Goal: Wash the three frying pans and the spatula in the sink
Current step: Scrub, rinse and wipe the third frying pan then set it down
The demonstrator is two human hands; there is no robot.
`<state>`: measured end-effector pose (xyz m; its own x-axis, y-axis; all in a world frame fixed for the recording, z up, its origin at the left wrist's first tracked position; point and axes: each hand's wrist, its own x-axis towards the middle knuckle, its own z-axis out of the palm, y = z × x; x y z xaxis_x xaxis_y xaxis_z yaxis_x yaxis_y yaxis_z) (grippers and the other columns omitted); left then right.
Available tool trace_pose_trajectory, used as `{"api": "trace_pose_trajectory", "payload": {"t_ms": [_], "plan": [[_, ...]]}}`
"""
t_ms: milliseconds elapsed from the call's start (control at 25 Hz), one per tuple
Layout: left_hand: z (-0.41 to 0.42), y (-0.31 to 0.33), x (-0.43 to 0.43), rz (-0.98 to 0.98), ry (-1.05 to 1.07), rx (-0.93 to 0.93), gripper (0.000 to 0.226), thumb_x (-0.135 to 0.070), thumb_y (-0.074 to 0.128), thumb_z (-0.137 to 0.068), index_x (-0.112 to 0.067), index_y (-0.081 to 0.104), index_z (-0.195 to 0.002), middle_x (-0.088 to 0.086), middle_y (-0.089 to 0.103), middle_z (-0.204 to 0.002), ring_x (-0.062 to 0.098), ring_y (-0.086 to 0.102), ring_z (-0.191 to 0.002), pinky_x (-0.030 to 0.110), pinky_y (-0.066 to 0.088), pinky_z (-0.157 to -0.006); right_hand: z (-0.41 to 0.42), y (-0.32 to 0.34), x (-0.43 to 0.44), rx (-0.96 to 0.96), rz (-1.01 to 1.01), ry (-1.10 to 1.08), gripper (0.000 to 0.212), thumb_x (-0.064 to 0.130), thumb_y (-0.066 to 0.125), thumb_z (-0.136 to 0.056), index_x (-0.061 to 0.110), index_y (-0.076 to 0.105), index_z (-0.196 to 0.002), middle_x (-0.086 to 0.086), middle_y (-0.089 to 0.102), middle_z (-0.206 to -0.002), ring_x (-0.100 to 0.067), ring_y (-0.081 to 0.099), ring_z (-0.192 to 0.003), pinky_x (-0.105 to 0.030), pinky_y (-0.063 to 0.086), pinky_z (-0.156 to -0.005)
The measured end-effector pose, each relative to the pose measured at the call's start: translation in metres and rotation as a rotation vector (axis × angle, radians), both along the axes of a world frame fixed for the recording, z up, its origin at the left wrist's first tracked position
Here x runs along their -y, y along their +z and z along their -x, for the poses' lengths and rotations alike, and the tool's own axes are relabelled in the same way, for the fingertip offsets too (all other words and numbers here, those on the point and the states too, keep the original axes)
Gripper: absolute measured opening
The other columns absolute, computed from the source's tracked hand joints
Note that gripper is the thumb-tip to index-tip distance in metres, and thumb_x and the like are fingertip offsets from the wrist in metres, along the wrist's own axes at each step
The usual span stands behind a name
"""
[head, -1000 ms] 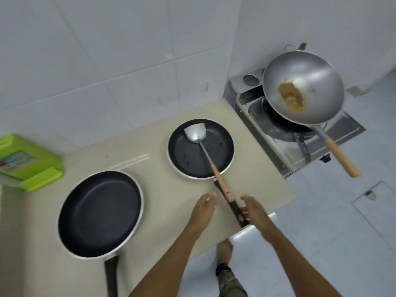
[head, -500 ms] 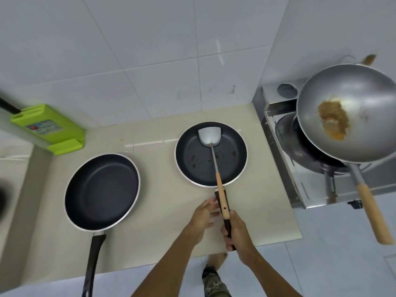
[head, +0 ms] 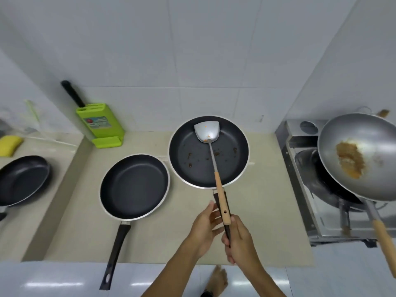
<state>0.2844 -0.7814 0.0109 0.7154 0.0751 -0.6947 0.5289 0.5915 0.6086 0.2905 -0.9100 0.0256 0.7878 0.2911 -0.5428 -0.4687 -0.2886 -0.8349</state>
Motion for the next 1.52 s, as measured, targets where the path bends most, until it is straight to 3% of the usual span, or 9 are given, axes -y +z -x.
{"api": "trace_pose_trajectory", "payload": {"t_ms": [120,360,480,560,800,1000,1160,1280,1520], "plan": [[0.036,0.038,-0.049,0.042,0.193,0.045,0.066,-0.057,0.034,-0.107,-0.004,0.067,-0.127,0.017,0.077,-0.118,0.027,0.073,-0.103,0.036,0.057,-0.081,0.037,0.029,-0.064,0.068,-0.049,0.103,0.043,0.050,0.028,-0.107,0.028,0.060,-0.091,-0.009,0.045,-0.062,-0.017,0.036,-0.040,-0.023,0.033,-0.039],[0.163,0.093,-0.184,-0.076,0.409,0.076,0.056,-0.050,0.033,-0.110,-0.004,0.064,-0.107,0.018,0.080,-0.106,0.027,0.078,-0.101,0.032,0.059,-0.079,0.155,0.060,-0.214,0.212,-0.101,0.319,0.036,0.043,0.027,-0.109,0.031,0.058,-0.094,-0.005,0.045,-0.056,-0.018,0.041,-0.039,-0.026,0.034,-0.038],[0.249,0.106,-0.259,-0.213,0.478,0.042,0.066,-0.053,0.027,-0.110,-0.012,0.076,-0.092,0.014,0.081,-0.103,0.020,0.074,-0.076,0.023,0.053,-0.053,0.227,0.065,-0.292,0.231,-0.112,0.458,0.042,0.039,0.026,-0.109,0.021,0.061,-0.096,-0.003,0.048,-0.053,-0.017,0.042,-0.039,-0.025,0.035,-0.038],[0.302,0.109,-0.302,-0.287,0.521,0.001,0.073,-0.056,0.023,-0.110,-0.017,0.078,-0.080,0.011,0.082,-0.102,0.017,0.066,-0.069,0.022,0.044,-0.043,0.273,0.070,-0.337,0.234,-0.129,0.562,0.039,0.038,0.024,-0.109,0.035,0.063,-0.102,-0.002,0.050,-0.054,-0.016,0.043,-0.040,-0.026,0.035,-0.039],[0.426,0.103,-0.409,-0.343,0.771,-0.054,0.062,-0.054,0.022,-0.110,-0.009,0.062,-0.097,0.011,0.082,-0.098,0.024,0.071,-0.085,0.034,0.056,-0.075,0.378,0.093,-0.455,0.154,-0.160,0.833,0.041,0.038,0.023,-0.110,0.025,0.062,-0.106,-0.003,0.047,-0.053,-0.006,0.044,-0.036,-0.022,0.036,-0.039],[0.473,0.086,-0.510,-0.327,0.859,-0.083,0.062,-0.053,0.022,-0.111,-0.010,0.060,-0.087,0.016,0.081,-0.098,0.022,0.070,-0.076,0.033,0.056,-0.070,0.415,0.076,-0.560,0.047,-0.146,0.917,0.046,0.040,0.026,-0.109,0.007,0.058,-0.106,-0.007,0.043,-0.058,-0.006,0.041,-0.034,-0.029,0.038,-0.035],[0.479,0.070,-0.613,-0.330,0.849,-0.083,0.070,-0.052,0.025,-0.111,-0.008,0.070,-0.081,0.020,0.080,-0.098,0.029,0.072,-0.086,0.044,0.057,-0.093,0.430,0.055,-0.659,0.020,-0.158,0.851,0.056,0.062,0.033,-0.098,0.019,0.063,-0.116,-0.007,0.048,-0.061,-0.016,0.048,-0.047,-0.033,0.042,-0.053],[0.476,0.064,-0.696,-0.350,0.788,-0.137,0.071,-0.053,0.030,-0.109,-0.006,0.074,-0.081,0.028,0.076,-0.103,0.035,0.075,-0.100,0.042,0.060,-0.094,0.430,0.056,-0.739,-0.012,-0.106,0.781,0.040,0.053,0.029,-0.104,0.034,0.065,-0.098,0.000,0.053,-0.053,-0.016,0.047,-0.043,-0.028,0.039,-0.048],[0.451,0.058,-0.824,-0.359,0.626,-0.138,0.067,-0.056,0.032,-0.107,-0.014,0.069,-0.072,0.025,0.078,-0.099,0.027,0.075,-0.087,0.046,0.058,-0.093,0.420,0.043,-0.862,-0.005,-0.040,0.664,0.043,0.049,0.034,-0.103,0.017,0.062,-0.104,-0.007,0.061,-0.070,-0.026,0.059,-0.059,-0.040,0.052,-0.059]]}}
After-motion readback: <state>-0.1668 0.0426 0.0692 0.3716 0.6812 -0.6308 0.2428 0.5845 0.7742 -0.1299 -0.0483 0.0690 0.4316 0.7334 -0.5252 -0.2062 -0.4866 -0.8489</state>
